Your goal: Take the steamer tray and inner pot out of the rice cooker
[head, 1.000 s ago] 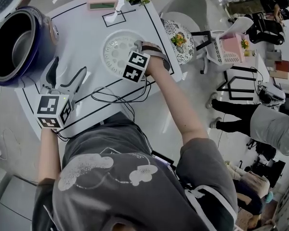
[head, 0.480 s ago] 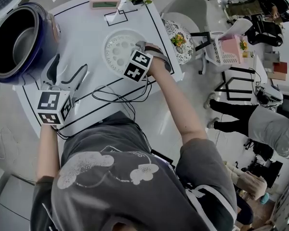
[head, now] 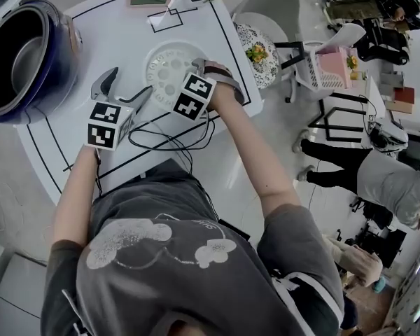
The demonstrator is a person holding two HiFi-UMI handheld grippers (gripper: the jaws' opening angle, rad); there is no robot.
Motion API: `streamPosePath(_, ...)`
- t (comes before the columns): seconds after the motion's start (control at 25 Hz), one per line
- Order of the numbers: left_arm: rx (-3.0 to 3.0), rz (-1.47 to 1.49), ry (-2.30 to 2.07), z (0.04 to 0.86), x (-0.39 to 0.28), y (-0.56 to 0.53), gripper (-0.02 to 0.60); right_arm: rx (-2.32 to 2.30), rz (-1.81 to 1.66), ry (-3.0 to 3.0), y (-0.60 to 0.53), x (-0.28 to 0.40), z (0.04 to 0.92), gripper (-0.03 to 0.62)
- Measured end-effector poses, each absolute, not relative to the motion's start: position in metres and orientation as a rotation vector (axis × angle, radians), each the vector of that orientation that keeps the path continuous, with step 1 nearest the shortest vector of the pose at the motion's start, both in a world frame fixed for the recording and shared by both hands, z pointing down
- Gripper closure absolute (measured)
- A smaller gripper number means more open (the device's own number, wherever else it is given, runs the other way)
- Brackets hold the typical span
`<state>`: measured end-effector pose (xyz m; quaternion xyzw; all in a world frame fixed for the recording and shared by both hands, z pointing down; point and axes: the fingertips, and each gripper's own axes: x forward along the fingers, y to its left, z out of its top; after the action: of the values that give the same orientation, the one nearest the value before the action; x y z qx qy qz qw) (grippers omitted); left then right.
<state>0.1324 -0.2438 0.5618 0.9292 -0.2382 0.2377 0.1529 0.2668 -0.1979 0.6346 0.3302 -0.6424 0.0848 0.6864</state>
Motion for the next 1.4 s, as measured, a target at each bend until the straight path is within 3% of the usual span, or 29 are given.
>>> streamPosePath(0.48,2.891,0.892,-0.550,0.582,0.174,-0.218,0.167,0.727,0.170,-1.444,-0.194,0.262,0.635,0.284)
streamPosePath(0.56,2.908,0.954,-0.585,0.590,0.173,-0.220,0.201,0.723,0.172,-1.448,-0.193,0.261,0.636,0.284)
streamPosePath(0.68,2.912,1.005,-0.683,0.599,0.166,-0.228,0.312,0.709,0.186,-1.457,-0.189,0.259,0.638,0.287)
streamPosePath(1.32,2.971,1.093,-0.981,0.595,0.166,-0.248,0.462,0.678,0.345,-1.662,-0.175,0.245,0.637,0.315)
streamPosePath(1.4,3.033,1.149,-1.007,0.596,0.164,-0.249,0.479,0.745,0.440,-1.758,-0.180,0.240,0.625,0.356)
